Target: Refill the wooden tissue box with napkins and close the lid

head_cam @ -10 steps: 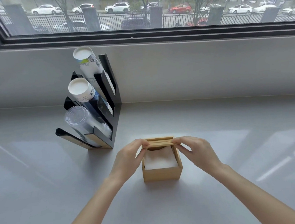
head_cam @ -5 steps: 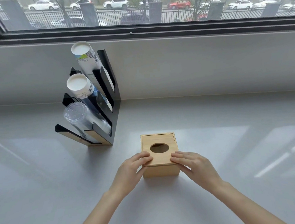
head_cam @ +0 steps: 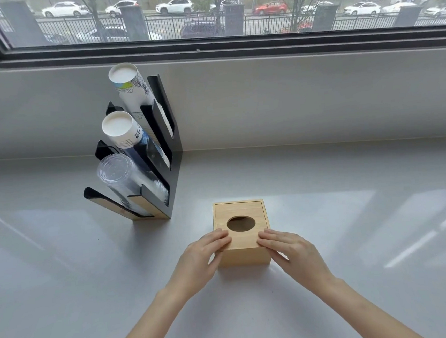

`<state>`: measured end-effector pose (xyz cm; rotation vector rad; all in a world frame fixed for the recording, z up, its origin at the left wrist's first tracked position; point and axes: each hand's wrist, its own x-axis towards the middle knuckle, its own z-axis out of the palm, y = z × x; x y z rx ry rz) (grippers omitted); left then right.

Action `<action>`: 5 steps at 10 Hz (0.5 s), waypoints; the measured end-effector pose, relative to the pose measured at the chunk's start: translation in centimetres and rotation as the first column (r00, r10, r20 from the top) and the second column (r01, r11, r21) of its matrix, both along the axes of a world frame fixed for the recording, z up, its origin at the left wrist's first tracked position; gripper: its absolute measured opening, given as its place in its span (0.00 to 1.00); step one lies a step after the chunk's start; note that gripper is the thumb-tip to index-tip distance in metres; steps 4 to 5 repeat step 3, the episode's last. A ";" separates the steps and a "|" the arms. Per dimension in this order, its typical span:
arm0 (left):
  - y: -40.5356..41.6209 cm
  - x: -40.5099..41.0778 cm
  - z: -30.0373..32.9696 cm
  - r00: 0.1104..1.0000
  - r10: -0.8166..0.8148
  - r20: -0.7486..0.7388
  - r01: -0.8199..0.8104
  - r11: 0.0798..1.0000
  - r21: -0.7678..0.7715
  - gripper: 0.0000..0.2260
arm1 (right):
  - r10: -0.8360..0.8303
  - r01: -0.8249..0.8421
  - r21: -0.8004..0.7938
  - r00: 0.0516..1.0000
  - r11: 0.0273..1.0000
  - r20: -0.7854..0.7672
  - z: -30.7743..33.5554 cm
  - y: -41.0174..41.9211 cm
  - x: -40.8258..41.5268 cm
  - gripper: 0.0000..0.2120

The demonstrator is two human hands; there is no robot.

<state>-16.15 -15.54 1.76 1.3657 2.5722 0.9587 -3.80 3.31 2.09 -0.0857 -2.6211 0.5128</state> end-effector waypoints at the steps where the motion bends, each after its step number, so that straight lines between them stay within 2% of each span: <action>1: 0.3 0.2 -0.1 0.997 0.058 -0.053 -0.058 0.998 0.009 0.12 | 0.020 -0.021 0.023 0.999 1.000 0.042 0.3 0.1 0.0 0.10; 2: 0.7 -0.2 -0.1 0.993 0.086 -0.074 -0.084 0.996 0.037 0.14 | 0.041 -0.044 0.052 0.997 0.998 0.062 0.7 0.6 -0.4 0.10; 3: 1.5 -1.3 0.9 0.988 0.126 -0.088 -0.127 0.992 -0.013 0.17 | 0.001 -0.001 0.002 0.964 1.000 0.267 1.7 1.1 -1.3 0.18; 5: 1.5 -1.3 0.9 0.988 0.126 -0.088 -0.127 0.992 -0.013 0.17 | 0.001 -0.001 0.002 0.964 1.000 0.267 1.7 1.1 -1.3 0.18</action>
